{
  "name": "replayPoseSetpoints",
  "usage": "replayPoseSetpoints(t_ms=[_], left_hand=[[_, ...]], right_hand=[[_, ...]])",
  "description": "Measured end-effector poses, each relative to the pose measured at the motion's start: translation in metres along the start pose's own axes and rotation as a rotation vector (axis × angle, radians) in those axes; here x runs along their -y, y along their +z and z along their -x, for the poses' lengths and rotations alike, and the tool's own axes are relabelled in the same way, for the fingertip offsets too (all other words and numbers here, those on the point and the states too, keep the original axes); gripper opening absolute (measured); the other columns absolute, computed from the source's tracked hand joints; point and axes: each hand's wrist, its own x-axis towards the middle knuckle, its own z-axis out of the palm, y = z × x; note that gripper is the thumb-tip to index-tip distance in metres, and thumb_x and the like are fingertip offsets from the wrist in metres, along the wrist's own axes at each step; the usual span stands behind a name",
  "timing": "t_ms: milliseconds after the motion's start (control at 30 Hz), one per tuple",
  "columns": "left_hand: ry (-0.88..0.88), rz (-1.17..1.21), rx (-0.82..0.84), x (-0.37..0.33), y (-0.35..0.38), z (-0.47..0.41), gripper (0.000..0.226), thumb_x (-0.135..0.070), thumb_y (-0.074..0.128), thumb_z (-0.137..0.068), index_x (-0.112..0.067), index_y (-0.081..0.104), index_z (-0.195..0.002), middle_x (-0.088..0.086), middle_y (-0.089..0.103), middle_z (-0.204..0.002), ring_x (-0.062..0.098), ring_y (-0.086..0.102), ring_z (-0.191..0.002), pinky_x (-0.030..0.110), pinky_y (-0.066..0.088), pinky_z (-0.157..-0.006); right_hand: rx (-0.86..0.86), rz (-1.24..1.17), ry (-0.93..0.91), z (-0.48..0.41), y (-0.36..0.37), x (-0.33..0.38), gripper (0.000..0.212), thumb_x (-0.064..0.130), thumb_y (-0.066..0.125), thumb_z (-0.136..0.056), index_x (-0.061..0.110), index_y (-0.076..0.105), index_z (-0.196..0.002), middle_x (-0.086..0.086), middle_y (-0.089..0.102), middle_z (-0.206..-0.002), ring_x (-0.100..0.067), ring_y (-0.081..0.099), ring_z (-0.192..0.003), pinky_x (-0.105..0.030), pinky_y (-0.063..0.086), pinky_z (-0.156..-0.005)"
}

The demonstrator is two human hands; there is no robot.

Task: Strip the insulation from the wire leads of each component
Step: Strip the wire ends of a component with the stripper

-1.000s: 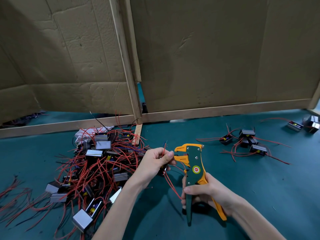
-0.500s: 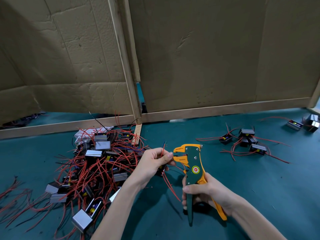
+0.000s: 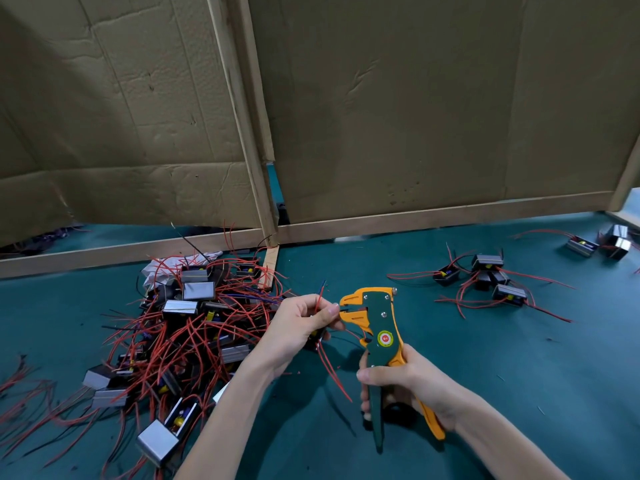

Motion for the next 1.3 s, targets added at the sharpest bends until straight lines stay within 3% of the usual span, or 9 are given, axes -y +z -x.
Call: replayPoseSetpoints(t_ms=[233, 367, 500, 567, 700, 867, 1067, 1300], left_hand=[[-0.025, 0.012, 0.000, 0.002, 0.001, -0.002, 0.012, -0.017, 0.057, -0.092, -0.010, 0.060, -0.083, 0.001, 0.069, -0.069, 0.007, 0.060, -0.060, 0.018, 0.048, -0.058], [-0.130, 0.215, -0.025, 0.008, 0.007, -0.004, 0.018, -0.016, 0.041, -0.101, -0.013, 0.047, -0.084, 0.005, 0.070, -0.075, 0.015, 0.058, -0.067, 0.027, 0.041, -0.064], [-0.070, 0.106, -0.050, 0.010, 0.007, -0.004, 0.019, -0.015, 0.043, -0.101, -0.012, 0.051, -0.084, -0.002, 0.069, -0.075, 0.009, 0.058, -0.065, 0.020, 0.041, -0.061], [-0.020, 0.065, -0.077, 0.009, 0.004, -0.004, 0.016, -0.014, 0.047, -0.099, -0.013, 0.054, -0.084, -0.004, 0.069, -0.075, 0.005, 0.061, -0.067, 0.017, 0.045, -0.060], [0.088, -0.059, -0.103, 0.008, -0.002, -0.006, 0.013, -0.009, 0.052, -0.096, -0.013, 0.058, -0.086, -0.010, 0.067, -0.071, 0.002, 0.063, -0.073, 0.014, 0.049, -0.073], [0.107, -0.116, -0.076, 0.008, -0.002, -0.004, 0.018, -0.006, 0.054, -0.095, -0.016, 0.063, -0.083, -0.009, 0.062, -0.066, 0.004, 0.058, -0.064, 0.019, 0.049, -0.062], [0.175, -0.221, -0.069, 0.000, -0.007, -0.002, 0.012, -0.012, 0.058, -0.093, -0.017, 0.065, -0.084, -0.012, 0.064, -0.067, 0.003, 0.055, -0.063, 0.015, 0.045, -0.064], [0.166, -0.233, -0.042, -0.004, -0.011, 0.000, 0.011, -0.015, 0.060, -0.092, -0.016, 0.067, -0.084, -0.011, 0.060, -0.069, 0.003, 0.054, -0.066, 0.013, 0.045, -0.063]], right_hand=[[-0.152, -0.029, 0.080, -0.002, 0.013, -0.005, 0.026, 0.027, 0.082, -0.061, 0.012, 0.062, -0.064, -0.014, 0.055, -0.057, -0.026, 0.056, -0.048, -0.031, 0.051, -0.052], [-0.281, -0.060, 0.063, -0.008, 0.010, -0.008, 0.032, 0.024, 0.078, -0.073, 0.012, 0.054, -0.056, -0.008, 0.049, -0.049, -0.021, 0.048, -0.039, -0.024, 0.042, -0.042], [-0.108, -0.244, -0.006, -0.007, 0.005, -0.002, 0.014, 0.011, 0.078, -0.066, 0.007, 0.065, -0.070, -0.019, 0.059, -0.067, -0.031, 0.060, -0.057, -0.040, 0.055, -0.058], [-0.090, -0.270, -0.043, -0.008, 0.003, -0.001, 0.016, 0.008, 0.075, -0.065, 0.005, 0.066, -0.077, -0.023, 0.061, -0.074, -0.034, 0.063, -0.066, -0.044, 0.056, -0.065], [-0.098, -0.268, -0.085, -0.008, -0.004, 0.000, 0.016, 0.007, 0.074, -0.065, 0.004, 0.066, -0.079, -0.024, 0.062, -0.078, -0.037, 0.065, -0.071, -0.044, 0.055, -0.067], [-0.065, -0.233, -0.128, -0.005, -0.008, 0.003, 0.014, 0.006, 0.071, -0.069, 0.003, 0.064, -0.080, -0.025, 0.061, -0.079, -0.038, 0.064, -0.073, -0.044, 0.055, -0.070], [-0.013, -0.155, -0.116, -0.004, -0.007, 0.003, 0.013, 0.008, 0.073, -0.070, 0.004, 0.064, -0.079, -0.025, 0.063, -0.084, -0.038, 0.065, -0.081, -0.044, 0.055, -0.071], [0.039, -0.090, -0.077, -0.002, -0.007, 0.004, 0.023, 0.014, 0.079, -0.064, 0.005, 0.064, -0.079, -0.022, 0.062, -0.078, -0.036, 0.063, -0.072, -0.047, 0.056, -0.074]])
